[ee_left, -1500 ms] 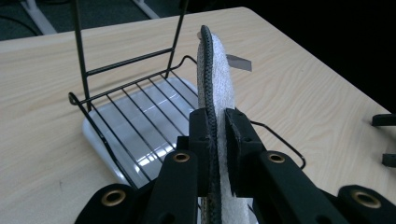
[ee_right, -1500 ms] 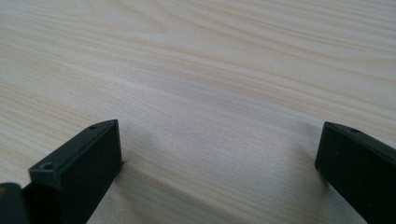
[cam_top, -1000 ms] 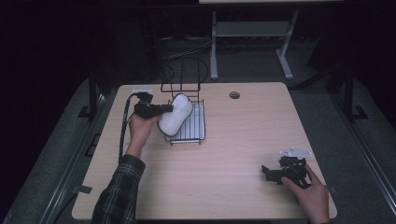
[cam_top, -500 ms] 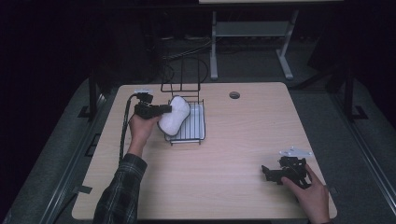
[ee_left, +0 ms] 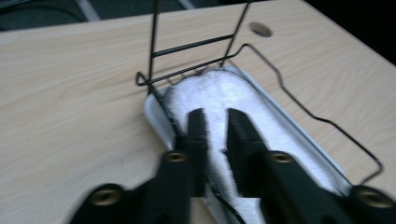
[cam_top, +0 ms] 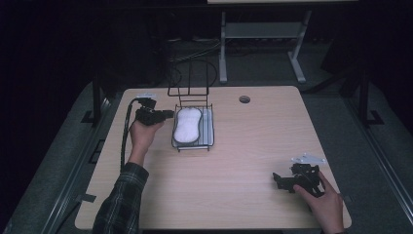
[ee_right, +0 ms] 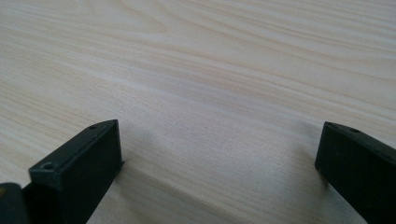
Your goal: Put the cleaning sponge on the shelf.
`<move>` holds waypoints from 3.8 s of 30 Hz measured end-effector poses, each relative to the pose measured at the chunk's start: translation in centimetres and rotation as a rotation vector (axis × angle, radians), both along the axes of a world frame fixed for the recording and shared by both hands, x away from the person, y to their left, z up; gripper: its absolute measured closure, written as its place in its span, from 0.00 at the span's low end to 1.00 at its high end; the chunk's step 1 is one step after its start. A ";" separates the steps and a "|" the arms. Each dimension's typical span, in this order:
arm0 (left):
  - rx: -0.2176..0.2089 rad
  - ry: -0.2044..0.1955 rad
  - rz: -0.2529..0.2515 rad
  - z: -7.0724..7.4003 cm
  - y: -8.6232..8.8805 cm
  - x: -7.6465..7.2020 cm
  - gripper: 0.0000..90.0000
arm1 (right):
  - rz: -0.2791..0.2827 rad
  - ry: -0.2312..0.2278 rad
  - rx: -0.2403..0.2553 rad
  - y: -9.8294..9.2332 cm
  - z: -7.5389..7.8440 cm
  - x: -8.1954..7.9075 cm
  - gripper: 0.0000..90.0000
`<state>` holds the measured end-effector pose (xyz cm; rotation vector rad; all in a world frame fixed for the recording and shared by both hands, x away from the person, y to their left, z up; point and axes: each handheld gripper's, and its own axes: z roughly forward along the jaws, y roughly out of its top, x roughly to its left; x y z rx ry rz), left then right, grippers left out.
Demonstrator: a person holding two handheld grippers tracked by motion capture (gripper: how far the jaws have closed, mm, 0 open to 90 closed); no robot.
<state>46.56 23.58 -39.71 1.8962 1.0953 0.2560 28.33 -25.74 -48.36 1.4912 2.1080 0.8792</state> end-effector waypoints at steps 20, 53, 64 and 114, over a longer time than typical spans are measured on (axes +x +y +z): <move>0.055 0.040 -0.081 -3.2 -3.0 -1.0 1.00 | 0.000 0.000 0.000 0.0 0.0 0.0 0.00; 0.126 -0.003 -0.076 -0.2 0.4 -5.5 0.30 | 0.001 0.000 -0.001 0.0 0.0 0.0 0.00; 0.165 -0.016 -0.042 -0.2 2.3 -9.1 0.16 | 0.001 0.000 -0.001 0.0 0.0 0.0 0.00; 0.289 -0.033 0.012 -7.6 7.8 -20.9 0.14 | 0.000 0.000 0.000 0.0 0.0 0.0 0.00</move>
